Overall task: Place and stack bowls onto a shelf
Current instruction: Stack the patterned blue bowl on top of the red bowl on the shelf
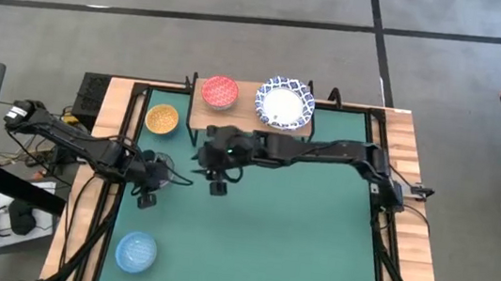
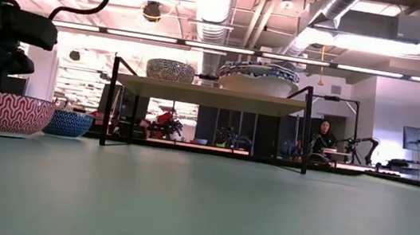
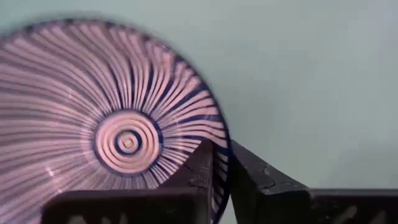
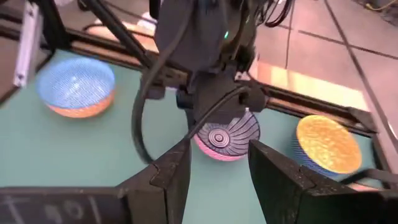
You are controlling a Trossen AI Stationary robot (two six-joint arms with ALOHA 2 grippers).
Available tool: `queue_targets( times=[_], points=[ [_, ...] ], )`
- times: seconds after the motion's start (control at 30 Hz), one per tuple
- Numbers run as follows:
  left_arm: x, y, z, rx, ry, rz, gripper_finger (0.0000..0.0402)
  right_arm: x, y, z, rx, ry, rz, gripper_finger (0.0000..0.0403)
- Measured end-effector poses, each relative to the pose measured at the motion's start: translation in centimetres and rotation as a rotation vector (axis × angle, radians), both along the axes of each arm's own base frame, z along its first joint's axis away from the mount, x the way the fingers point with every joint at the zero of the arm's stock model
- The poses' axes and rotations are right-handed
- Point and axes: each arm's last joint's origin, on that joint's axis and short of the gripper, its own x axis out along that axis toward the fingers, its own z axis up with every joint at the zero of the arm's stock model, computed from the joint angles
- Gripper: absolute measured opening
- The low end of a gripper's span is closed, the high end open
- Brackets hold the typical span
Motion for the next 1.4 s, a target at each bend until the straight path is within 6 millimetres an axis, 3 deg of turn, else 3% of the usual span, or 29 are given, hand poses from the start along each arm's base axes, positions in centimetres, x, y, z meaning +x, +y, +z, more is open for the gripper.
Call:
queue_targets(
  times=[0.13,0.27,0.5,0.67,0.9,1.1,1.4],
  points=[
    [0.2,-0.1,0.6,0.020,-0.022,0.003,0.0007,-1.1,-0.7,2.6,0.059,-0.080,-0.105,0.0185],
    [1.1,-0.7,3.3,0.073,-0.138,-0.033,0.0003,-1.7,-2.6,3.7,0.163,-0.115,-0.266,0.0185],
    [1.9,-1.9,9.2,0.250,-0.319,-0.147,0.0002,-2.2,-5.3,3.6,0.482,-0.078,-0.431,0.0185],
    [2.8,-3.2,11.9,0.468,-0.272,-0.382,0.0001,-2.3,-6.0,3.6,0.608,-0.055,-0.398,0.0185],
    [5.9,-4.8,12.0,0.763,0.024,-0.714,0.0001,-2.2,-4.9,3.5,0.586,-0.031,-0.363,0.0185],
    [8.8,-6.1,11.5,0.958,0.220,-0.874,0.0001,-2.7,-4.5,2.5,0.431,0.062,-0.367,0.0198],
    [10.7,-7.0,11.5,1.032,0.304,-0.993,0.0000,-3.4,-4.0,1.5,0.333,0.185,-0.358,0.0230]
  ],
)
